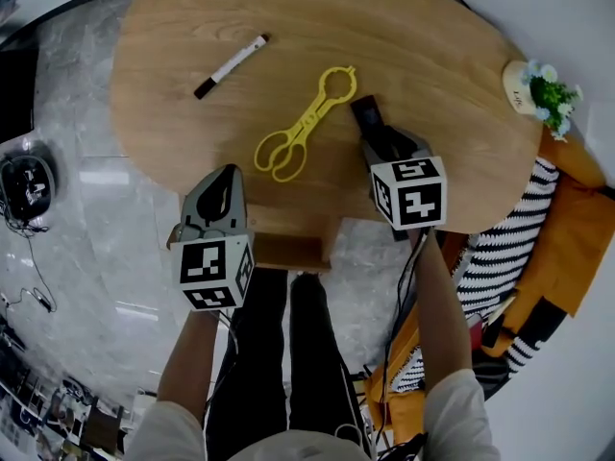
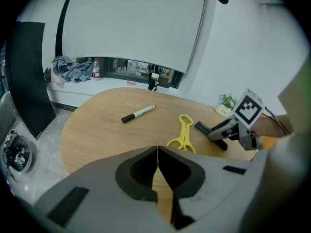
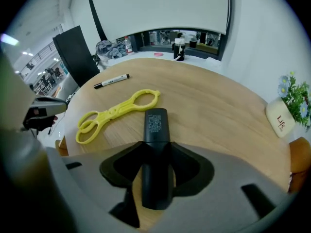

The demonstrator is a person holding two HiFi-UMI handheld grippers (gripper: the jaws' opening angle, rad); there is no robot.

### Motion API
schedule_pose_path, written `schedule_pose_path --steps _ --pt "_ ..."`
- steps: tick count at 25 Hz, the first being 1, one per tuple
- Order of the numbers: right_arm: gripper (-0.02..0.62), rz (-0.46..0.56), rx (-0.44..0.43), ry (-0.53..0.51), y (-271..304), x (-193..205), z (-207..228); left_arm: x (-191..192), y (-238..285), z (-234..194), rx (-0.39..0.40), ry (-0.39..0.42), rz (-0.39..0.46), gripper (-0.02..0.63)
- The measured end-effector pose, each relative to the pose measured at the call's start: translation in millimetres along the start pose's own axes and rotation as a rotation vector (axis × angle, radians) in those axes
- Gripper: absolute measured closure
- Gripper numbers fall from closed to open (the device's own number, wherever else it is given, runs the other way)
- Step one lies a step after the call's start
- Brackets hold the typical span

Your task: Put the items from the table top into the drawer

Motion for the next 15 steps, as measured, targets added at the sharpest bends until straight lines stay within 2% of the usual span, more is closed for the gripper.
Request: schedule_pose_path --steps 3,8,15 --pt "0.426 -0.027 0.008 0.009 -0.2 -2.4 -0.4 2.8 -2.2 2.8 0.002 -0.004 -0.003 0.595" --pt "0.427 0.003 0.030 0.008 -5.9 0.9 -0.8 9.5 -6.4 2.5 -0.008 -0.003 -0.011 0.597" --pt "0.426 0.032 0.017 -0.001 -26.4 7.4 -10.4 25.3 -22.2 2.3 -0.052 -0.062 -0.014 0.595"
Point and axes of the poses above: the fingertips, and each gripper's own axes: y forward along the fingers, z to its right, x out of its underside, the point moved 9 cm from there along -y, backward along the fingers, and after that the axes turned 6 degrees about x, right-handed, at the moved point
